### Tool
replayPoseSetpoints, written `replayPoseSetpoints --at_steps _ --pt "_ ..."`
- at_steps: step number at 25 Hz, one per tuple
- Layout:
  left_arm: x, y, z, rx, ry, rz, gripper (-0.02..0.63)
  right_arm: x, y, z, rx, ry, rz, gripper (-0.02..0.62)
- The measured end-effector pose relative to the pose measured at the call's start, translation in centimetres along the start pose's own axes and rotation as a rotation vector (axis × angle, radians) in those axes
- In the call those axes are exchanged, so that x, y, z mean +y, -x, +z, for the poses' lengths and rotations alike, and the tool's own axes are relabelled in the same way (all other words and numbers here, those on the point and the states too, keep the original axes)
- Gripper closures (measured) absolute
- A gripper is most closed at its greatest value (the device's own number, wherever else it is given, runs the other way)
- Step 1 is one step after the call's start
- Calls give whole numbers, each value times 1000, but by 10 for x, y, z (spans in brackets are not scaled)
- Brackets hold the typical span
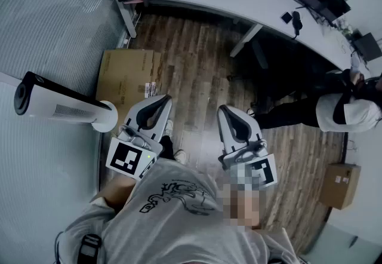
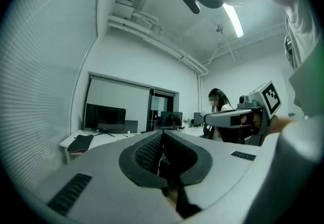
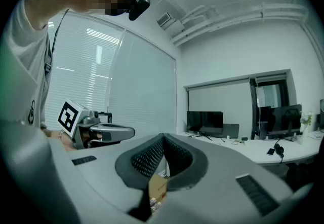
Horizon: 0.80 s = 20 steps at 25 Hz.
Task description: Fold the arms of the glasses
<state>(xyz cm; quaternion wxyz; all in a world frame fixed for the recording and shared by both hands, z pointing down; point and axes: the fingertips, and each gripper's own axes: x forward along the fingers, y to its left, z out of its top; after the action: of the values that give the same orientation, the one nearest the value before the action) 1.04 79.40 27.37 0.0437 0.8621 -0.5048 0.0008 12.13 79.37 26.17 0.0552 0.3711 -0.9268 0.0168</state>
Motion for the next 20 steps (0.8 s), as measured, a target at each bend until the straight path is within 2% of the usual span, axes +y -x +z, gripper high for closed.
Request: replayPoseSetpoints --at_steps 4,7,11,13,20 --pt "-12 -6 10 -15 -4 -12 584 0 6 9 -19 -1 4 586" --pt "-3 -11 17 -26 -12 -4 584 -5 -6 12 -22 1 10 586" --pt "18 -24 22 -41 -17 1 584 -10 -32 16 -26 -5 29 586" --pt "30 -32 19 -18 -23 -6 584 -13 -47 19 -31 -7 38 586" --pt "98 -65 40 -24 -52 -27 584 -28 -112 30 -30 9 24 586"
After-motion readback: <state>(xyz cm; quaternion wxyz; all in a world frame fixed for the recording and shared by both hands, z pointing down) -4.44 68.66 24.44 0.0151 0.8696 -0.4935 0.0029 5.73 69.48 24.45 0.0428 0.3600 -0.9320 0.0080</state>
